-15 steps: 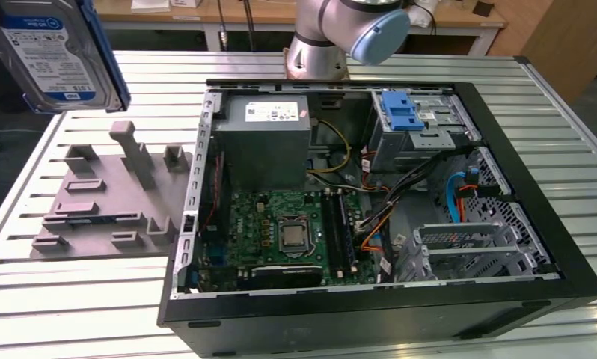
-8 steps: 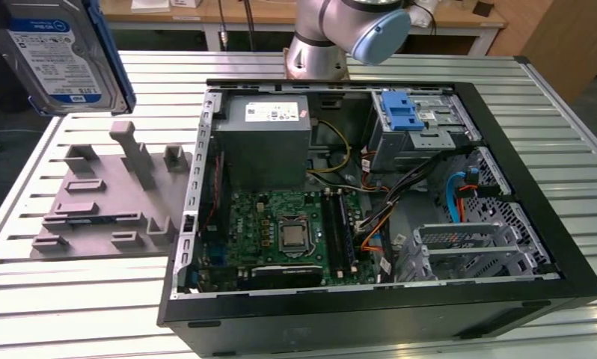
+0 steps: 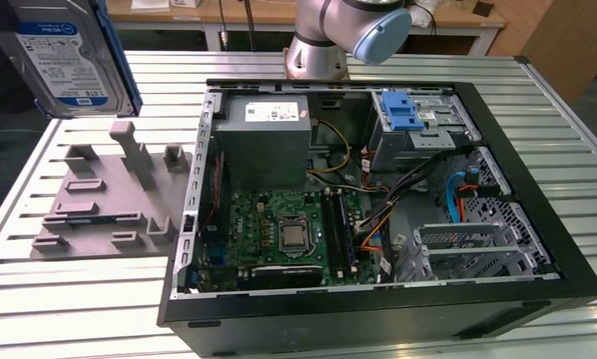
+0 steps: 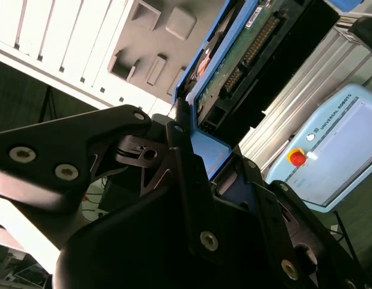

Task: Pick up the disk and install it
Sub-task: 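Pick up the disk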

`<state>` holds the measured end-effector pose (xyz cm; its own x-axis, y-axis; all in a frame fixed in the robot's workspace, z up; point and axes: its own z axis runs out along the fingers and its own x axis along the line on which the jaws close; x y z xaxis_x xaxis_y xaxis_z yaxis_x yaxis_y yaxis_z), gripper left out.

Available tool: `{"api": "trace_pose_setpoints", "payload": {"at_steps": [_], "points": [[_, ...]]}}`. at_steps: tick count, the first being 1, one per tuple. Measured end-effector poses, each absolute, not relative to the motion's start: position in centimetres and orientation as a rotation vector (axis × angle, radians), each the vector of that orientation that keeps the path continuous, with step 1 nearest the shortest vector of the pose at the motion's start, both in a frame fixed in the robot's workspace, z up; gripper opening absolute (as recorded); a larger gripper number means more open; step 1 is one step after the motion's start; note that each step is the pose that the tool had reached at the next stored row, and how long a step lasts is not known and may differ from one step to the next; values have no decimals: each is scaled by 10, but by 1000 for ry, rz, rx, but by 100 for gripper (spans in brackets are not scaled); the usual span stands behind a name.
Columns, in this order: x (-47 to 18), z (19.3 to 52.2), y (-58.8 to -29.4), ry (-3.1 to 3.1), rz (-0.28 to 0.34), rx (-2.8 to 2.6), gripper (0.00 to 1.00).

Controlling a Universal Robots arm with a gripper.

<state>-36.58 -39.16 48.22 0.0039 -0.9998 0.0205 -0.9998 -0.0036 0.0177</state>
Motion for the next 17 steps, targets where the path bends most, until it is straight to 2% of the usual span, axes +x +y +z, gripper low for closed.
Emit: {"api": "trace_pose_setpoints", "payload": {"at_steps": [17], "points": [[-345,482,-399,-2198,3,2206,36]]}}
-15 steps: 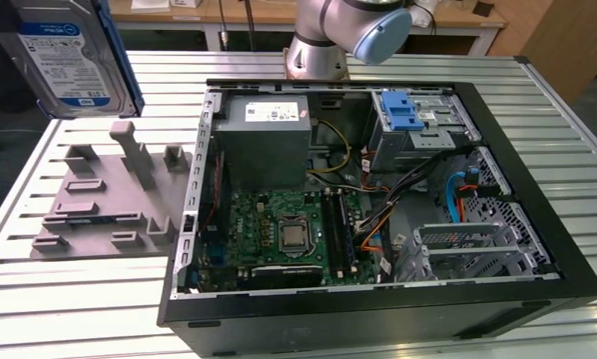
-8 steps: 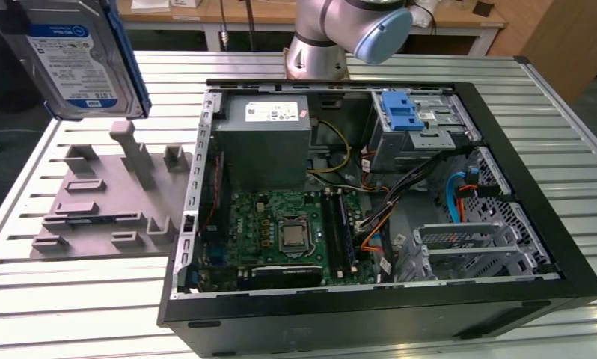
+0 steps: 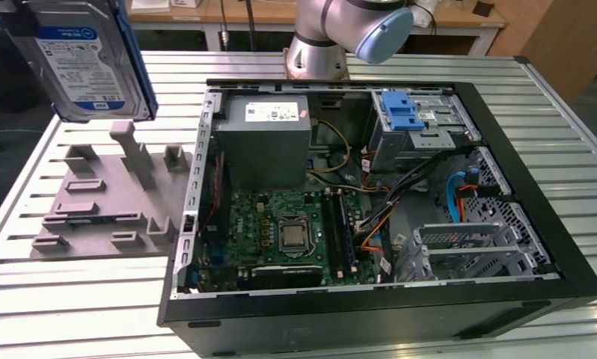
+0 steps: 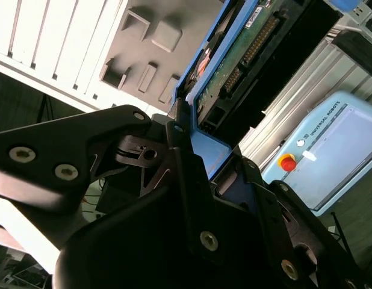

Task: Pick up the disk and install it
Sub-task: 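Pick up the disk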

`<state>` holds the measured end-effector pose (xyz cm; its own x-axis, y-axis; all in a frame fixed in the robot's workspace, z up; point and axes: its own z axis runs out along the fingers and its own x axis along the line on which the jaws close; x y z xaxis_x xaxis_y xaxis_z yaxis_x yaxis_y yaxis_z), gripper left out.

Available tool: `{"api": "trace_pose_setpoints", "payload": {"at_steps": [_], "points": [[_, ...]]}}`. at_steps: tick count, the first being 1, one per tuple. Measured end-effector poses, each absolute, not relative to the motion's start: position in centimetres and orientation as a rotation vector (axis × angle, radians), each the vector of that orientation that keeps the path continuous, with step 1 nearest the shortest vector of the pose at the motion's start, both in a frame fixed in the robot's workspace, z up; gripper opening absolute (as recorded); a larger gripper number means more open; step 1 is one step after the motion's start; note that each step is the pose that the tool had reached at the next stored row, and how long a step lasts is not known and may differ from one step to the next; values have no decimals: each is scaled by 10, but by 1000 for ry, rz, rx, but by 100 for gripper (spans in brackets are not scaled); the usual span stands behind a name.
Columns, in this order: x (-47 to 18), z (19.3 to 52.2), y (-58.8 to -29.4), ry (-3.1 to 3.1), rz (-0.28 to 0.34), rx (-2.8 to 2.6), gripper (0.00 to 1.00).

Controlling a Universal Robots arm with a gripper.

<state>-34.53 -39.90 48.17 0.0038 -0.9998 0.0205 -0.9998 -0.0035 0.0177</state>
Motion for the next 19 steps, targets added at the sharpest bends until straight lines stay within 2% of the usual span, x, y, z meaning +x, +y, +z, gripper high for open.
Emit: {"api": "trace_pose_setpoints", "payload": {"at_steps": [19], "points": [[-324,481,-407,-2198,3,2206,36]]}}
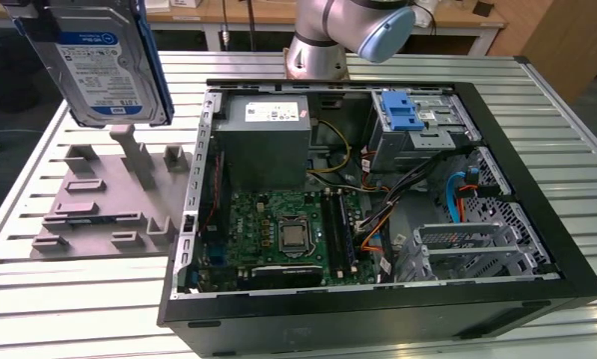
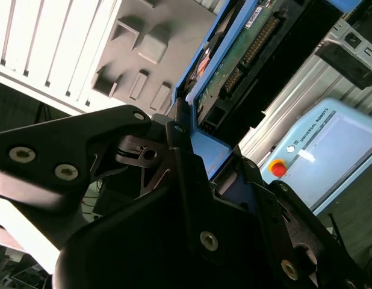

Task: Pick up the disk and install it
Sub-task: 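Pick up the disk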

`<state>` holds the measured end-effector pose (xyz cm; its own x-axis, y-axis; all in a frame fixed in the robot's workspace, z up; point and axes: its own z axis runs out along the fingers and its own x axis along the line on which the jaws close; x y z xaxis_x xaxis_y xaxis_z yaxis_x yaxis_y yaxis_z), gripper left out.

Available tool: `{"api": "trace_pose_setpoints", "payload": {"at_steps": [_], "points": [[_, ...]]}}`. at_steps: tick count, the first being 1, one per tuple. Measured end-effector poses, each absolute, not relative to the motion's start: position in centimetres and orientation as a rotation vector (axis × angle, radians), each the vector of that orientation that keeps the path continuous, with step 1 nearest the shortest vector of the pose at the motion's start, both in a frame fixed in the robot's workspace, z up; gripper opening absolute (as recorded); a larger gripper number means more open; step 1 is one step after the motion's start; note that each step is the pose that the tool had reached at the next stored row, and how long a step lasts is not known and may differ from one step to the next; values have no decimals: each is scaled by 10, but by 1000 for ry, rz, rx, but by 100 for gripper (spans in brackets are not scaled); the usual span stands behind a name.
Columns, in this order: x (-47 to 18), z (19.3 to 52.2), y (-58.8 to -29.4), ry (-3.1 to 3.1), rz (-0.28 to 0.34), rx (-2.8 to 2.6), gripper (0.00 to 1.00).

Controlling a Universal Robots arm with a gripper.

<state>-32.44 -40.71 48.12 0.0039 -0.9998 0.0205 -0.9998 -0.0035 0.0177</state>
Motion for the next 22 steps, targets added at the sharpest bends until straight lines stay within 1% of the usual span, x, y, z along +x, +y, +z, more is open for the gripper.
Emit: {"api": "trace_pose_setpoints", "payload": {"at_steps": [22], "points": [[-301,480,-414,-2198,3,2206,36]]}}
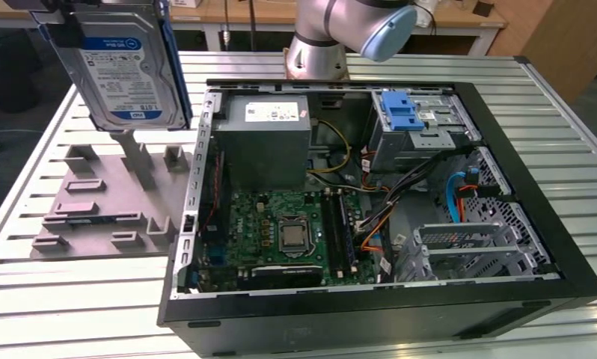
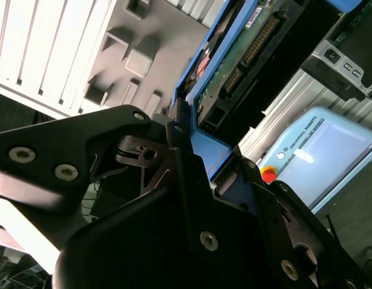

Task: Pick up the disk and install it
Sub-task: 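Pick up the disk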

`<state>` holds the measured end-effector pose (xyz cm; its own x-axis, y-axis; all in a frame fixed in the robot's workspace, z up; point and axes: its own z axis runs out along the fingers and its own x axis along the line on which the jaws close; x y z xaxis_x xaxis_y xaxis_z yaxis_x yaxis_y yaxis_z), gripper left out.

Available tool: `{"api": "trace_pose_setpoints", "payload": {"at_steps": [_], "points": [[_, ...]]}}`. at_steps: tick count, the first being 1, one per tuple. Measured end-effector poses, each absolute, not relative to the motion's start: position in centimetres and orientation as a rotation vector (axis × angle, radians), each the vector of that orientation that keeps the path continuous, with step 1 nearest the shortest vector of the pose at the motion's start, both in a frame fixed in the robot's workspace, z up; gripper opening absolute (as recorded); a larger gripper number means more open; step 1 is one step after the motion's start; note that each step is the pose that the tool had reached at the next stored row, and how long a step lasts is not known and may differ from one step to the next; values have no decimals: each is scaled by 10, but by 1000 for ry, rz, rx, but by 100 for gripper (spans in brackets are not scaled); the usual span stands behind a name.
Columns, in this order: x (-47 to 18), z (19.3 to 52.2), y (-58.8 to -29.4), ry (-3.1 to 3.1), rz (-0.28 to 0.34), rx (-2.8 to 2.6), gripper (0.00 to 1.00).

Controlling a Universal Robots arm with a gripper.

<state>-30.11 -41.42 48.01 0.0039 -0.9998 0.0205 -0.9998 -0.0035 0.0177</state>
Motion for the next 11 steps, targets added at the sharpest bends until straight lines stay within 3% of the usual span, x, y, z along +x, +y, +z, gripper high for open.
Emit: {"api": "trace_pose_setpoints", "payload": {"at_steps": [11], "points": [[-290,480,-417,-2198,3,2206,36]]}}
